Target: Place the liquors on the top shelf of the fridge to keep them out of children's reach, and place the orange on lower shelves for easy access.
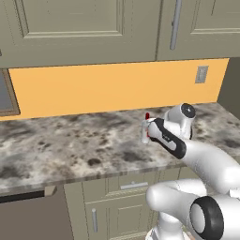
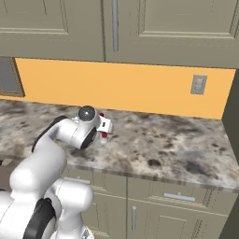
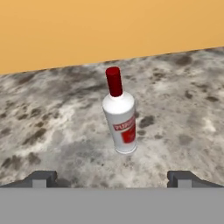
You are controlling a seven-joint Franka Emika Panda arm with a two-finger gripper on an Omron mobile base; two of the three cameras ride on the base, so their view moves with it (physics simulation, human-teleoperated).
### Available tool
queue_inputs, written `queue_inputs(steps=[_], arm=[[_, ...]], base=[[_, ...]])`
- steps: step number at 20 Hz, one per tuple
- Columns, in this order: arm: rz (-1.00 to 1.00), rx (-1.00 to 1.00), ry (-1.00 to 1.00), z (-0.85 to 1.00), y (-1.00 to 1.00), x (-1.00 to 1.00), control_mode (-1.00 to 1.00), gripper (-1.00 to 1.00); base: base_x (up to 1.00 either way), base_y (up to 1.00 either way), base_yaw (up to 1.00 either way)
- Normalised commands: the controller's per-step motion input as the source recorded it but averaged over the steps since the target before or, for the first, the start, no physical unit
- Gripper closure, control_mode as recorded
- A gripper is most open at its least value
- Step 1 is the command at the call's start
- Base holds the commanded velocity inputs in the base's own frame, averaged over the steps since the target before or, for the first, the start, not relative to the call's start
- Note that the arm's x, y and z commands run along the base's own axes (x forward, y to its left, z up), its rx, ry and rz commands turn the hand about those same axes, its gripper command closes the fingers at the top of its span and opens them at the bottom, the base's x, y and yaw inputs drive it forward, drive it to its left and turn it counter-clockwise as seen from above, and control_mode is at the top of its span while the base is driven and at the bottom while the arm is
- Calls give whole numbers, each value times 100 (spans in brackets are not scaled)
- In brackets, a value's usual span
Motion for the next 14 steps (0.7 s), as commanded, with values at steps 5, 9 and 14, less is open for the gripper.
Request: queue_inputs(steps=[5, 9, 14], arm=[[1, 0, 0, -17, 0, 30, -100, -100], [1, 0, 0, -16, 0, 29, -100, -100], [1, 0, 0, -13, 0, 29, -100, -100]], base=[[0, 0, 0], [0, 0, 0], [0, 0, 0]])
